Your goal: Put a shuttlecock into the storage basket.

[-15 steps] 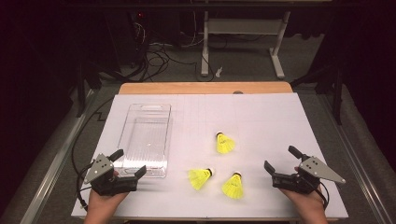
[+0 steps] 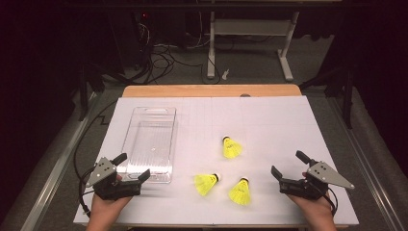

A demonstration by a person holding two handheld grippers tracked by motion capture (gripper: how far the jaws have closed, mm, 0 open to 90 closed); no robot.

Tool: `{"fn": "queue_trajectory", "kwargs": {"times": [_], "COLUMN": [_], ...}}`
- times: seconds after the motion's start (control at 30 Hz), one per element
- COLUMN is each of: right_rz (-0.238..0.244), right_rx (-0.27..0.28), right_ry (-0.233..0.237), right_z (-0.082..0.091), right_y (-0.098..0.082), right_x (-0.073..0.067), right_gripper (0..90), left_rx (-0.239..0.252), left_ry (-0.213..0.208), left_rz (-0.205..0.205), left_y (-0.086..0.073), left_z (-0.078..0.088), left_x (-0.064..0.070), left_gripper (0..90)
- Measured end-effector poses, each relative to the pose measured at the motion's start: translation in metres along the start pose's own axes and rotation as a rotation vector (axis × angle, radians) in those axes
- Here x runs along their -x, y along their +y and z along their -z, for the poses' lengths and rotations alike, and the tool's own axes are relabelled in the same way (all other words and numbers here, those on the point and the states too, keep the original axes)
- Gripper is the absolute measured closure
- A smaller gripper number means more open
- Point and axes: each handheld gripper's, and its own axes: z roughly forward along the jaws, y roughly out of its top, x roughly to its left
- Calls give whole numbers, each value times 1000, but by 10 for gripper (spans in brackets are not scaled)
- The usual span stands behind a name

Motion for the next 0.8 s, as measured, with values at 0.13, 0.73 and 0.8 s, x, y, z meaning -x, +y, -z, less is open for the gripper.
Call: {"fn": "queue_trajectory", "kwargs": {"times": [0.13, 0.73, 0.8], "right_rz": [-4, -10, -9], "right_rx": [0, -6, -7], "right_ry": [0, -1, 1], "right_z": [1, 2, 2], "right_y": [-1, -2, -2], "right_x": [0, -1, -2], "right_gripper": [2, 1, 1], "left_rx": [0, 11, 16], "left_ry": [1, 12, 17], "left_rz": [4, 12, 18], "left_y": [0, 2, 2], "left_z": [-1, 4, 6], "left_x": [0, -5, -7], "left_gripper": [5, 6, 6]}}
